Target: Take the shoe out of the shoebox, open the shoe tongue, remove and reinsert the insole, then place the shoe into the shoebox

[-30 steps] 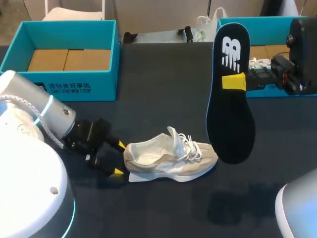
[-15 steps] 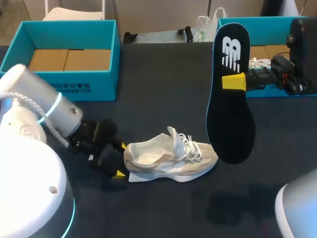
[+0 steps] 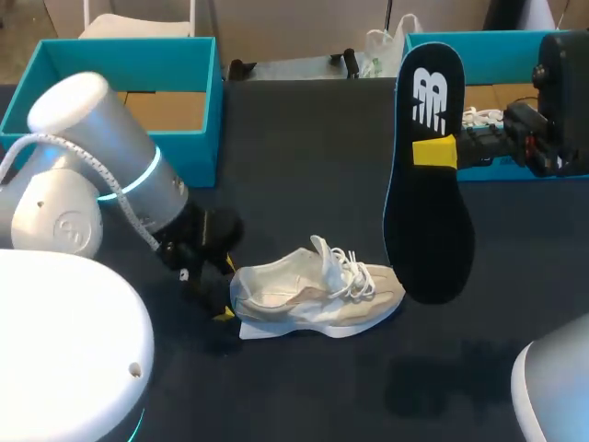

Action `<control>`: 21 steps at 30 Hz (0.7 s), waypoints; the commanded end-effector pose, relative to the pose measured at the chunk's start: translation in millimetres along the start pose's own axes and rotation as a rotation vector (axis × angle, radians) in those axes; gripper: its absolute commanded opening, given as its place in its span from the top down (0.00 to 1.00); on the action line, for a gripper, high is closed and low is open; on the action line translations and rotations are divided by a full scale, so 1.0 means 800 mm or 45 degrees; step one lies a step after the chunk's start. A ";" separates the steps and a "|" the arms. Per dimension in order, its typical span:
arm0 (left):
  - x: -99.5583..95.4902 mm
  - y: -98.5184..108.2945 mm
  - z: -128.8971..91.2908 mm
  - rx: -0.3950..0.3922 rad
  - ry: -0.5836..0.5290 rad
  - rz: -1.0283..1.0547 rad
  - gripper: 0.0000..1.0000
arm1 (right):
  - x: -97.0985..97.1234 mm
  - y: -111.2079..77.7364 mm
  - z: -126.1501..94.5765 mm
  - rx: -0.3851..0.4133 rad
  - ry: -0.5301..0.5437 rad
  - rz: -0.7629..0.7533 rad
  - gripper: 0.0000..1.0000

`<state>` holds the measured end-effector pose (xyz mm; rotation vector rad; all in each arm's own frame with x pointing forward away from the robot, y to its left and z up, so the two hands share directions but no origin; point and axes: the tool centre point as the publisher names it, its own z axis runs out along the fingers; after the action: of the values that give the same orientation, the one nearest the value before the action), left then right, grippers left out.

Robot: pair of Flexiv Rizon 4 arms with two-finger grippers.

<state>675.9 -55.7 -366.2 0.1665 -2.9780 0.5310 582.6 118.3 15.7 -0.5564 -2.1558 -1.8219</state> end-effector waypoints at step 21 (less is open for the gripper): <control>0.019 -0.044 -0.014 -0.429 -0.051 0.048 0.00 | -0.002 0.002 0.003 0.004 0.002 0.002 1.00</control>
<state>667.3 -79.7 -340.7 0.0928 -3.0530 0.1189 582.6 118.3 15.6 -0.5563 -2.1558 -1.8219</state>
